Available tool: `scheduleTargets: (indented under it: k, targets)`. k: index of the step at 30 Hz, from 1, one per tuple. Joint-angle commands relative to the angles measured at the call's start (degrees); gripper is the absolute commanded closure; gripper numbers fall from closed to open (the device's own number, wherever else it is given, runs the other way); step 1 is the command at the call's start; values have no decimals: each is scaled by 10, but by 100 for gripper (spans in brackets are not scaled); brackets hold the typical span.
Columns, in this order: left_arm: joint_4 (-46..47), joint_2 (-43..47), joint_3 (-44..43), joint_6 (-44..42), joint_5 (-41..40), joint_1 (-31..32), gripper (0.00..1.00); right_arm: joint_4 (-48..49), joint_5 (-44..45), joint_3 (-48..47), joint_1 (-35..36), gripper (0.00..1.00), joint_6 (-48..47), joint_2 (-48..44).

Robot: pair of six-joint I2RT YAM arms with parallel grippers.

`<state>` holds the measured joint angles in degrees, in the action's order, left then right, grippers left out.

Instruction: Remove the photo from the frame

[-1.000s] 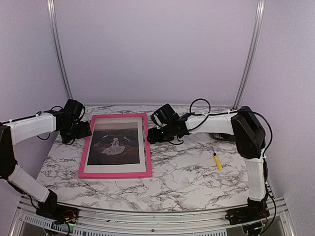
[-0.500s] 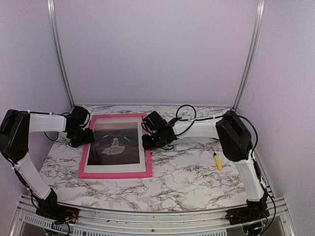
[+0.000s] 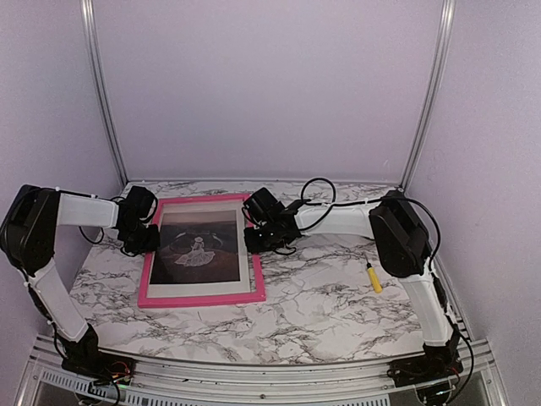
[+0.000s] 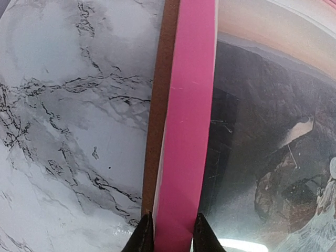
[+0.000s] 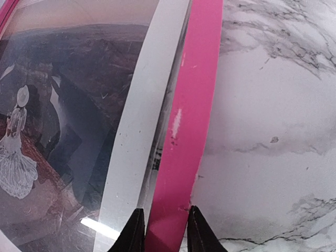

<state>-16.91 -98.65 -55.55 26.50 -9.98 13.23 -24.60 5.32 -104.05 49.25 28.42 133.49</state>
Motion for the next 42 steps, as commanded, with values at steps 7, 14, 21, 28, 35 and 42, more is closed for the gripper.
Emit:
scheduleTargets:
  k: [7,14,21,28,35,42]
  targets:
    - [-29,43,-30,0,-23,10,90,-25,-26,-45,8,83,-10,2]
    - [-61,70,-52,-6,-35,18,95,-33,-39,-52,8,85,-9,-10]
    - [-91,64,-109,1,-18,70,96,-46,-27,-37,0,85,-22,-44]
    - [-95,-17,-197,44,9,145,96,-44,-17,74,-40,87,-39,-125]
    - [-95,-131,-321,86,32,224,97,-51,-6,226,-103,87,-69,-231]
    - [-94,-223,-421,126,62,280,97,-51,-27,330,-178,86,-111,-305]
